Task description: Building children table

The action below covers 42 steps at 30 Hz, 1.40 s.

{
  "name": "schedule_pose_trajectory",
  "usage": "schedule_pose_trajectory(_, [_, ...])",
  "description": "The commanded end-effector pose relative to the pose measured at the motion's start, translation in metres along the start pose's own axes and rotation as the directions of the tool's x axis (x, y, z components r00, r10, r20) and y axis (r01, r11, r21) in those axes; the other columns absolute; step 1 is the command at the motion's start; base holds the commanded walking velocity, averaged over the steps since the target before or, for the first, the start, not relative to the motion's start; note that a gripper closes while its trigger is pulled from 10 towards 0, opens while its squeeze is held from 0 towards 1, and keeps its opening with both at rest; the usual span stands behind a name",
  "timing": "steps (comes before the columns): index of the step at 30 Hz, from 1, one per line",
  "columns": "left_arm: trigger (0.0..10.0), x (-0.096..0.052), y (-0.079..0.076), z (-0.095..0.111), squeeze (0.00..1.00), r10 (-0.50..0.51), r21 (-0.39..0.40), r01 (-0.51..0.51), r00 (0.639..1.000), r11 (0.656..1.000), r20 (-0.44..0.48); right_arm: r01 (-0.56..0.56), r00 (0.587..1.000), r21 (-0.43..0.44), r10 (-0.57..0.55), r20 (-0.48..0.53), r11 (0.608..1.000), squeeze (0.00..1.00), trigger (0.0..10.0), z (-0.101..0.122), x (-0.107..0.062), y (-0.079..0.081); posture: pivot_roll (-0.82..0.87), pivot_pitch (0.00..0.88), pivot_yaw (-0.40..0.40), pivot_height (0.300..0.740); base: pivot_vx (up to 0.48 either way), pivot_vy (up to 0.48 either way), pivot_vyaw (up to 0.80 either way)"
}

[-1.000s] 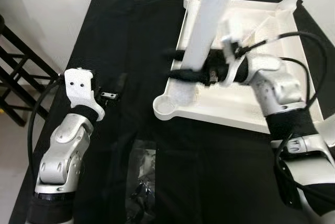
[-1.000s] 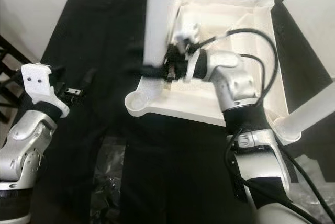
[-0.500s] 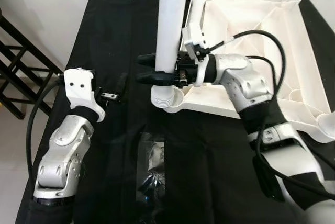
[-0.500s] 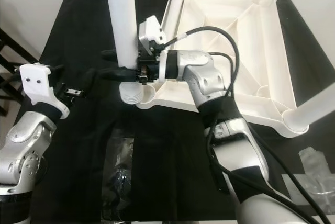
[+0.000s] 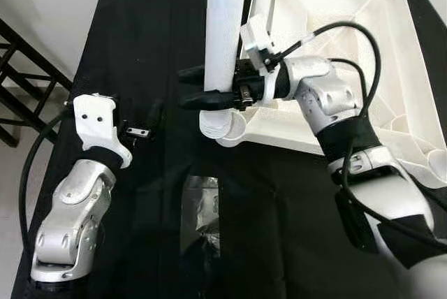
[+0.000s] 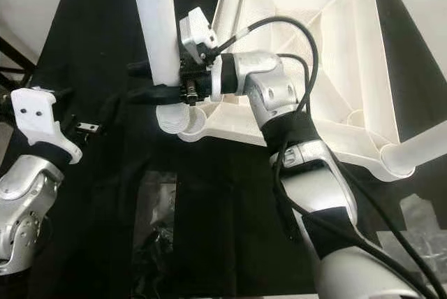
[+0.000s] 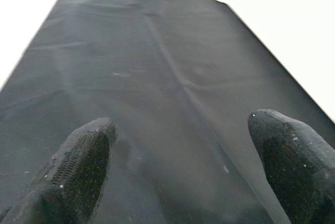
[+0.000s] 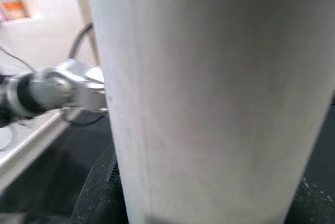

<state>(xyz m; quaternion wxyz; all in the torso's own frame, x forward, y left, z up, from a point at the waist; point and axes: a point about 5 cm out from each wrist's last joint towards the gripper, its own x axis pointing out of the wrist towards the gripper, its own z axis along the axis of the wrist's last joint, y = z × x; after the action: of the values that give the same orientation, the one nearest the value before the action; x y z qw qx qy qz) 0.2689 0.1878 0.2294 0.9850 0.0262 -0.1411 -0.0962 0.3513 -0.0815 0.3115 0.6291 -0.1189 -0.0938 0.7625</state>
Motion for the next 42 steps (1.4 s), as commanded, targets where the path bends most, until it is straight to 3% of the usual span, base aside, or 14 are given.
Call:
schedule_pose_trajectory(1, [10.0, -0.006, 0.003, -0.001, 0.0, -0.008, 0.005, 0.008, 1.0, 1.0, -0.019, -0.053, 0.999, 0.042, 0.053, -0.009, 0.998, 0.0, 10.0, -0.006, 0.0, 0.004, 0.09, 0.409, -0.08, 0.74, 0.0, 0.0, 0.0])
schedule_pose_trajectory(9, [10.0, -0.018, 0.007, 0.002, 0.0, 0.013, 0.025, -0.012, 0.999, 1.0, -0.038, -0.03, 0.999, 0.027, 0.031, -0.029, 0.999, 0.0, 10.0, -0.013, -0.007, 0.003, 0.11, 0.433, -0.078, 0.74, 0.0, 0.0, 0.0])
schedule_pose_trajectory(20, [10.0, -0.022, 0.004, 0.005, 0.0, -0.005, 0.031, 0.007, 0.999, 0.999, -0.048, -0.018, 1.0, 0.027, 0.018, -0.017, 0.999, 0.0, 10.0, -0.01, -0.008, -0.002, 0.12, 0.446, -0.075, 0.74, 0.0, 0.0, 0.0])
schedule_pose_trajectory(32, [10.0, -0.025, 0.0, 0.006, 0.0, -0.012, 0.029, 0.014, 0.998, 0.999, -0.065, -0.202, 0.946, -0.051, 0.181, -0.269, 0.978, 0.0, 10.0, -0.019, 0.004, 0.016, 0.13, 0.449, -0.072, 0.74, 0.0, 0.0, 0.0])
schedule_pose_trajectory(39, [10.0, -0.024, -0.001, 0.006, 0.0, -0.014, 0.029, 0.016, 0.998, 0.999, -0.065, -0.254, 0.937, -0.026, 0.239, -0.256, 0.967, 0.0, 10.0, -0.018, 0.009, 0.024, 0.13, 0.441, -0.075, 0.74, 0.0, 0.0, 0.0])
schedule_pose_trajectory(42, [10.0, -0.024, -0.001, 0.005, 0.0, -0.014, 0.031, 0.016, 0.998, 0.999, -0.066, -0.264, 0.942, 0.024, 0.264, -0.208, 0.964, 0.0, 10.0, -0.016, 0.006, 0.028, 0.13, 0.438, -0.076, 0.74, 0.0, 0.0, 0.0])
